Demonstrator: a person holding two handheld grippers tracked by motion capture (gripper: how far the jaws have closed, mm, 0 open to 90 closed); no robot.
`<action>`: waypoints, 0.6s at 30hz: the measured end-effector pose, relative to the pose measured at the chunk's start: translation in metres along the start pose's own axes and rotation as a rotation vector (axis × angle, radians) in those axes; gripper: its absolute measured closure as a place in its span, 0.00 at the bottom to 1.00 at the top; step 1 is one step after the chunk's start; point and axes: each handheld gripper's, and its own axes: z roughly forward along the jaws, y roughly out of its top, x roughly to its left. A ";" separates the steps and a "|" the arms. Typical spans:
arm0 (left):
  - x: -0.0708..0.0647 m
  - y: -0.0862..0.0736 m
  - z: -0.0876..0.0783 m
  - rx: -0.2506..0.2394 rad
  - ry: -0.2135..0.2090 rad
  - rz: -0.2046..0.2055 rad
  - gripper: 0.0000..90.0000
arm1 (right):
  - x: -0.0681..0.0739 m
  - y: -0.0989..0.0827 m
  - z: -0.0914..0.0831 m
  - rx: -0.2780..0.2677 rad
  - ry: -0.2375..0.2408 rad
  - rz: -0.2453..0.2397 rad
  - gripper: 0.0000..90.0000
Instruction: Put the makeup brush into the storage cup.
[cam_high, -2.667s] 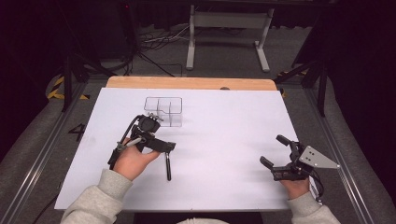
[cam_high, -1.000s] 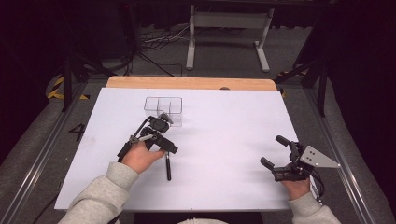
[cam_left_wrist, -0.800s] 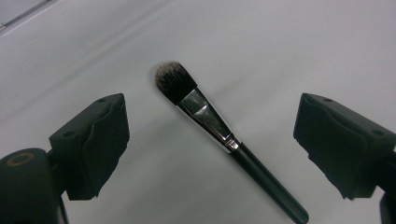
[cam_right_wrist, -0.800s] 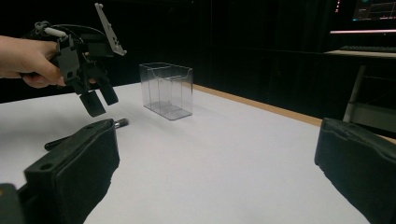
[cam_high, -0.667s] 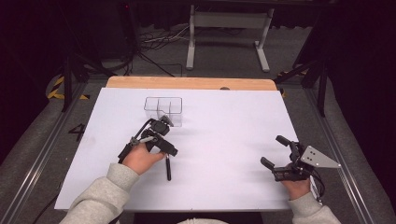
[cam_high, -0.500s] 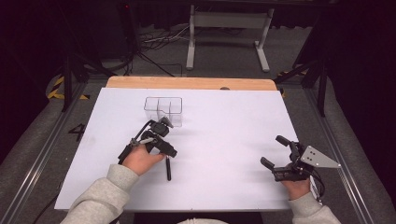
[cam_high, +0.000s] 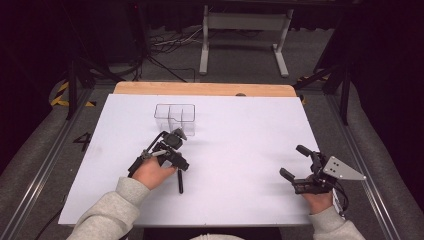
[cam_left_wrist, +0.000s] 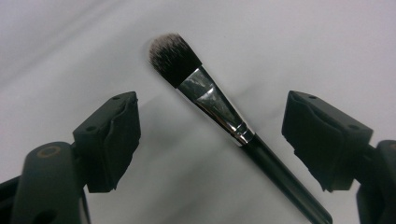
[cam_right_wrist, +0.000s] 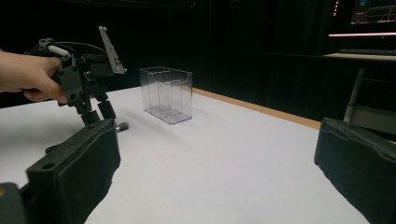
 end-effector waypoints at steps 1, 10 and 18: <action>0.000 0.000 0.000 0.007 0.002 -0.001 0.25 | 0.000 0.000 0.000 0.002 0.000 -0.001 0.01; -0.003 0.000 0.002 0.021 0.010 0.016 0.32 | 0.000 0.000 0.001 0.007 0.000 -0.002 0.01; -0.003 0.000 0.002 0.027 -0.004 0.029 0.43 | 0.000 0.000 0.001 0.009 -0.002 -0.003 0.01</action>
